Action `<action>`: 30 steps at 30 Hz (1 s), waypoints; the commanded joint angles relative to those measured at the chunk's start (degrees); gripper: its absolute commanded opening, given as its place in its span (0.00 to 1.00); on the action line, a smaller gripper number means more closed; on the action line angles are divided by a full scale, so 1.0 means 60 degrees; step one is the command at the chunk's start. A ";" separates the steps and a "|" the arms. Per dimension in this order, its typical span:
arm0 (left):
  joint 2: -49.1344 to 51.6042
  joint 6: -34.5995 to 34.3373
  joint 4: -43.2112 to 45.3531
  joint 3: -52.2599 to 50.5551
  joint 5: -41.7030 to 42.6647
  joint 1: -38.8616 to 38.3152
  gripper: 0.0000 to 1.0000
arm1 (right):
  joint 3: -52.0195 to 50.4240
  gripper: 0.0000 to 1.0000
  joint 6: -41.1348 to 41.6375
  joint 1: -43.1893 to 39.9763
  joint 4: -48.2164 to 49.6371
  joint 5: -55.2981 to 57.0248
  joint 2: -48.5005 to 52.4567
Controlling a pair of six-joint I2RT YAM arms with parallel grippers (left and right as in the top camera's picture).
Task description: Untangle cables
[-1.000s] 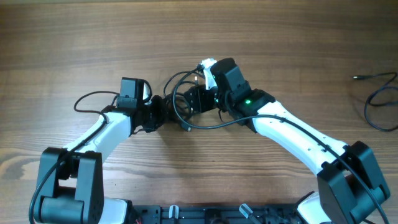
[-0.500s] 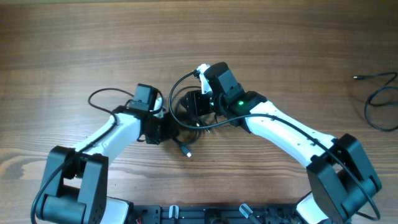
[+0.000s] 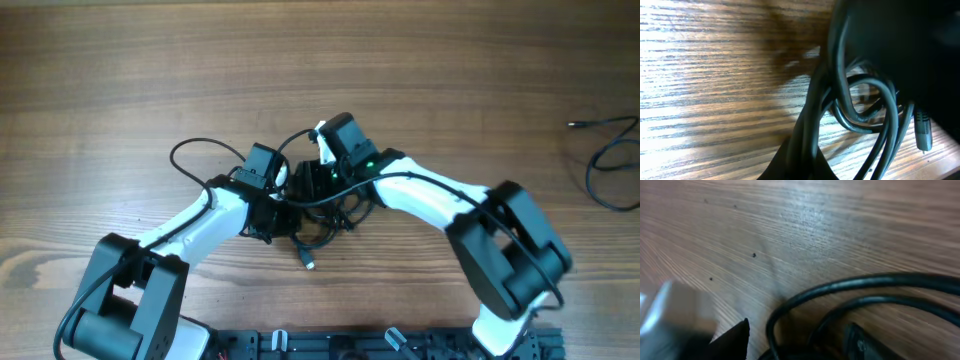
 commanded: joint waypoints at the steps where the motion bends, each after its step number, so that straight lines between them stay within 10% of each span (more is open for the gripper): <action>1: 0.0062 -0.0087 0.0033 -0.0018 -0.0306 -0.0022 0.05 | -0.0007 0.63 0.0401 0.0066 0.0688 -0.1195 0.0871; 7: 0.0062 -0.0087 0.0025 -0.0018 -0.0306 -0.0022 0.04 | -0.0004 0.04 0.0532 -0.0117 0.1330 -0.1173 0.1020; 30: 0.0062 -0.2524 -0.0302 -0.0018 -0.2943 -0.0018 0.08 | -0.0007 0.04 -0.3209 -0.8309 -0.4586 -0.4994 -0.2554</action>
